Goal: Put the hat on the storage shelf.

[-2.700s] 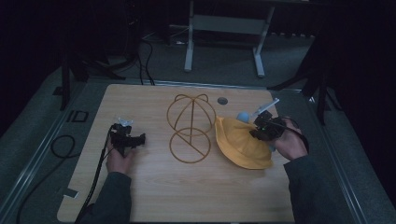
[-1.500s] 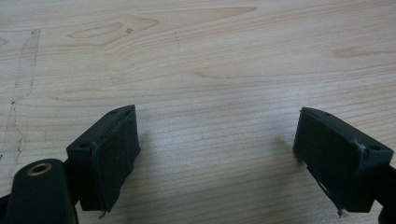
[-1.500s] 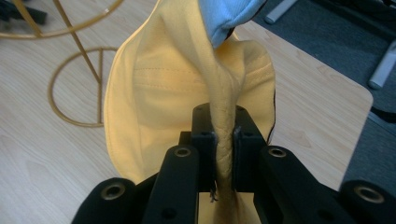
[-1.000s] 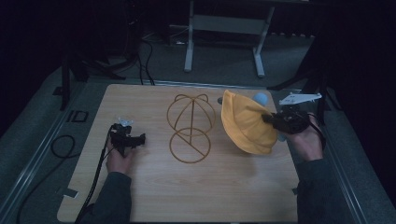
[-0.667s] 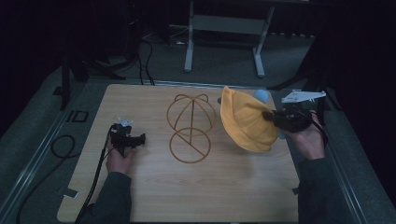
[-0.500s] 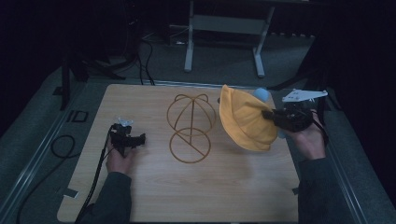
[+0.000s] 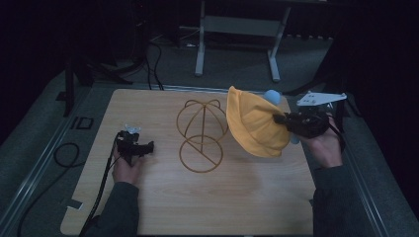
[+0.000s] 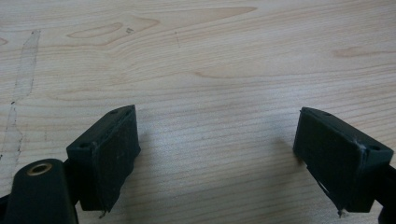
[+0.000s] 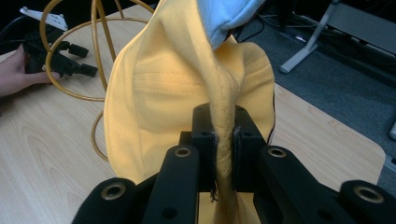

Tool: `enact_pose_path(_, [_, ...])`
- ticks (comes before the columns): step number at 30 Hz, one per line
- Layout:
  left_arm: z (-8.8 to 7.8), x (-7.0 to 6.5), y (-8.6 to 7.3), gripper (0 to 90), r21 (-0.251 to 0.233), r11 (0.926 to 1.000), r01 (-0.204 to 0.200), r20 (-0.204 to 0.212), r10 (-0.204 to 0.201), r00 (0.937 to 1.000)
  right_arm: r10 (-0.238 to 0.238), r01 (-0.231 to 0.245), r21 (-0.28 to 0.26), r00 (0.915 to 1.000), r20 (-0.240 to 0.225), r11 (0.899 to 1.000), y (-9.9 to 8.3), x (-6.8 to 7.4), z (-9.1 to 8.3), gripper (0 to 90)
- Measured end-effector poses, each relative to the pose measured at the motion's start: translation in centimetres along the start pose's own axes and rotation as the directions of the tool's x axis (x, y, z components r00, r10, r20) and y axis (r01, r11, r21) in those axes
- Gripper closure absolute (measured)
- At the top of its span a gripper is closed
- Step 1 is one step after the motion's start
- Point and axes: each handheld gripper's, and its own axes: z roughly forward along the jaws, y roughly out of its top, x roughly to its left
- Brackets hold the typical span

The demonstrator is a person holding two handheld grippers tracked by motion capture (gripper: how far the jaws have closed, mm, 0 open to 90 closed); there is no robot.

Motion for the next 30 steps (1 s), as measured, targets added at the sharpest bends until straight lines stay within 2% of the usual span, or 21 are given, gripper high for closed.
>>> enact_pose_path(10, [0.0,0.0,0.0,14.4,-0.001,1.0,0.001,0.0,-0.001,1.0,-0.03,0.029,-0.034,0.999,-0.033,0.999,1.0,0.8,-0.2,83.2])
enact_pose_path(19, [0.0,0.0,0.0,14.4,-0.001,1.0,0.0,0.0,0.0,1.0,-0.047,0.044,-0.045,0.9969,-0.063,0.998,1.8,1.6,0.5,83.2])
enact_pose_path(30, [0.0,0.0,0.0,14.4,0.0,1.0,0.0,0.0,0.0,1.0,-0.073,0.068,-0.062,0.994,-0.082,0.996,3.6,2.5,1.6,83.2])
